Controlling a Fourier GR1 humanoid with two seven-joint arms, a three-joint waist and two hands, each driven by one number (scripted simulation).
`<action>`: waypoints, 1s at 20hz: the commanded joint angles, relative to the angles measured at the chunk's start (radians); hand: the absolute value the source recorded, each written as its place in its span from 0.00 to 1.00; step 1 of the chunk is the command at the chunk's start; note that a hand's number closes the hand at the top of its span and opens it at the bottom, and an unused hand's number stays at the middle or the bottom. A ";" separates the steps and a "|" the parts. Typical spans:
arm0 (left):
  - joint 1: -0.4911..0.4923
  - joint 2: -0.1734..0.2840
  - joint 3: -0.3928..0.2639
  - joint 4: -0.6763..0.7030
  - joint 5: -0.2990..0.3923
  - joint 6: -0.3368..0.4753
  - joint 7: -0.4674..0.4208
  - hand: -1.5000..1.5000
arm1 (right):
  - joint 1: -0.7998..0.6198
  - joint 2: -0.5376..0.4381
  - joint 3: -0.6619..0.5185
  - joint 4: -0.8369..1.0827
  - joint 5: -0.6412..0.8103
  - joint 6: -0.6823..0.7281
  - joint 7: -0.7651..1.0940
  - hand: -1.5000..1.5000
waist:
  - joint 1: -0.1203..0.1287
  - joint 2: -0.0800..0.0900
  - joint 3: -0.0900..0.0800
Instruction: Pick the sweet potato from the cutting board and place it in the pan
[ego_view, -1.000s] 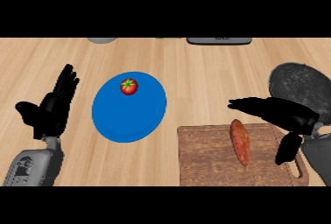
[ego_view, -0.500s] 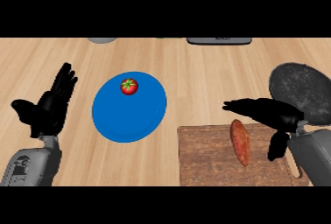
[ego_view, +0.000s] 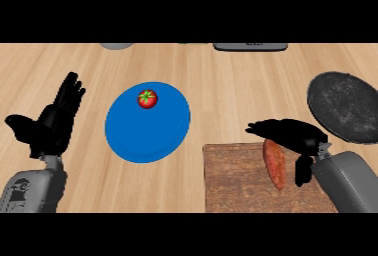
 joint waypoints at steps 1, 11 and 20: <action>0.031 -0.035 -0.027 -0.054 -0.026 0.024 0.002 0.50 | 0.036 0.019 0.025 0.048 0.064 -0.056 -0.042 0.00 | 0.000 0.000 0.000; 0.007 -0.048 -0.041 -0.035 -0.070 0.042 0.027 0.50 | -0.010 0.025 0.033 0.142 0.121 -0.120 -0.232 1.00 | 0.000 0.000 0.000; -0.049 -0.015 0.024 0.045 -0.037 0.013 0.008 0.50 | 0.100 0.143 -0.012 0.059 0.160 -0.183 -0.061 1.00 | -0.009 0.001 0.000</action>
